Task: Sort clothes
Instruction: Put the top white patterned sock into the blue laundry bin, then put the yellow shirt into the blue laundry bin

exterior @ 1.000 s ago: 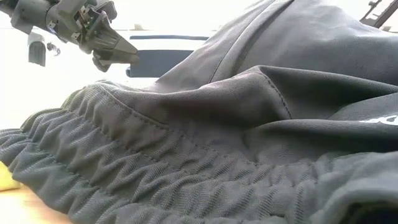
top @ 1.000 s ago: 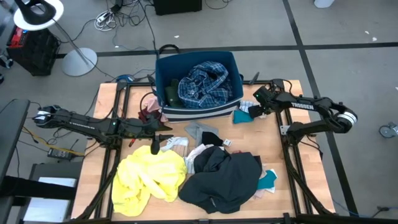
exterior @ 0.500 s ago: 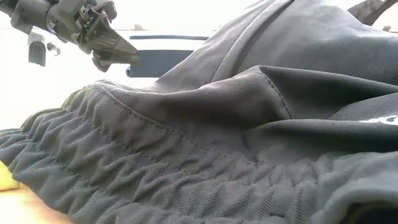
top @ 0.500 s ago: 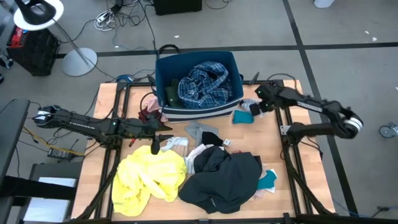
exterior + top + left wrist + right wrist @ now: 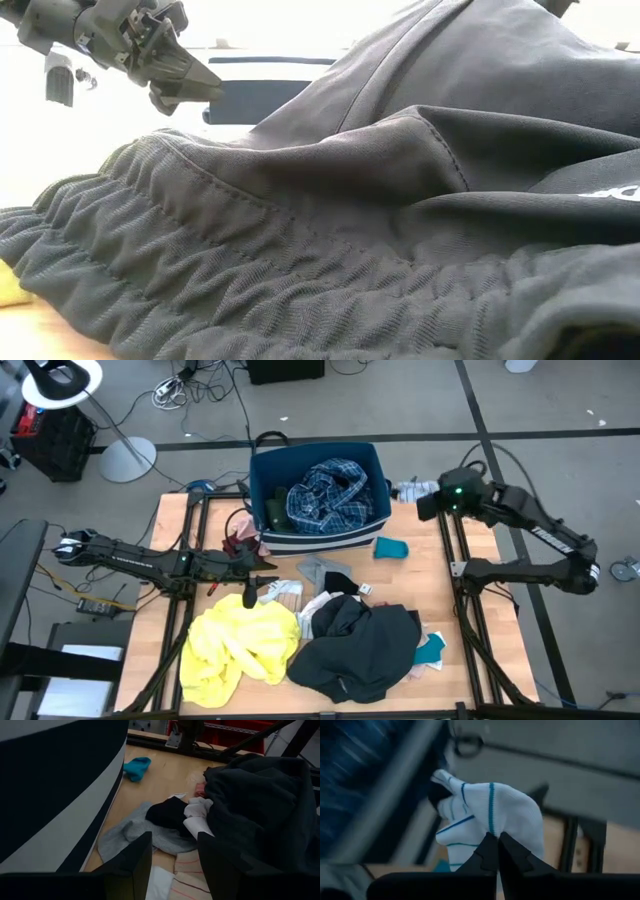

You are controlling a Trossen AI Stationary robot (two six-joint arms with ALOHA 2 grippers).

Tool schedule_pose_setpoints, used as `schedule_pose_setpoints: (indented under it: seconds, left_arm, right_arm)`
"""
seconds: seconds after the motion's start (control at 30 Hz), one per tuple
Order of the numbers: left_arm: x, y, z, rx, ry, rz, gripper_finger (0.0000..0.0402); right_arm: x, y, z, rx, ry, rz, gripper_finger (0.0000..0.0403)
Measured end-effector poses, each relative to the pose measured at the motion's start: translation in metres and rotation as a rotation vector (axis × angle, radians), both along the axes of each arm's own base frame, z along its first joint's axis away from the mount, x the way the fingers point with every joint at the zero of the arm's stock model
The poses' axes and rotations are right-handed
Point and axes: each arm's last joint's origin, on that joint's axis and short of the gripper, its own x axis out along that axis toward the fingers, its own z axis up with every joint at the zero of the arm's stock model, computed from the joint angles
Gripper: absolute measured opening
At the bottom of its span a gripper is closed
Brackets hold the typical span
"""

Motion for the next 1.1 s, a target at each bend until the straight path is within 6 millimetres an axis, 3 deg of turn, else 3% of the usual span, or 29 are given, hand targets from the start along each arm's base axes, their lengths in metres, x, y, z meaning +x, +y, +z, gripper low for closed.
schedule_pose_setpoints:
  seconds: [0.17, 0.33, 0.57, 0.73, 0.93, 1.1]
  left_arm:
    - [0.000, 0.000, 0.000, 0.004, -0.001, 0.009, 0.0163]
    - [0.000, 0.000, 0.000, 0.005, -0.001, 0.010, 0.0163]
    - [0.000, 0.000, 0.000, 0.005, 0.000, 0.010, 0.0163]
    - [0.000, 0.000, 0.000, 0.006, 0.002, 0.010, 0.0163]
    - [0.000, 0.000, 0.000, 0.071, 0.010, -0.012, 0.0163]
    - [0.000, 0.000, 0.001, 0.100, -0.002, -0.022, 0.0163]
  right_arm:
    - [0.027, -0.001, 0.035, -0.138, -0.083, 0.100, 0.0001]
    - [0.077, -0.005, 0.047, -0.211, -0.120, 0.250, 0.0000]
    - [0.152, -0.021, 0.019, -0.218, -0.097, 0.433, 0.0022]
    - [0.192, -0.033, -0.013, -0.179, -0.048, 0.529, 0.0057]
    - [0.206, -0.043, -0.030, -0.155, -0.025, 0.514, 0.0129]
    - [0.188, -0.037, -0.011, -0.189, -0.043, 0.525, 0.0179]
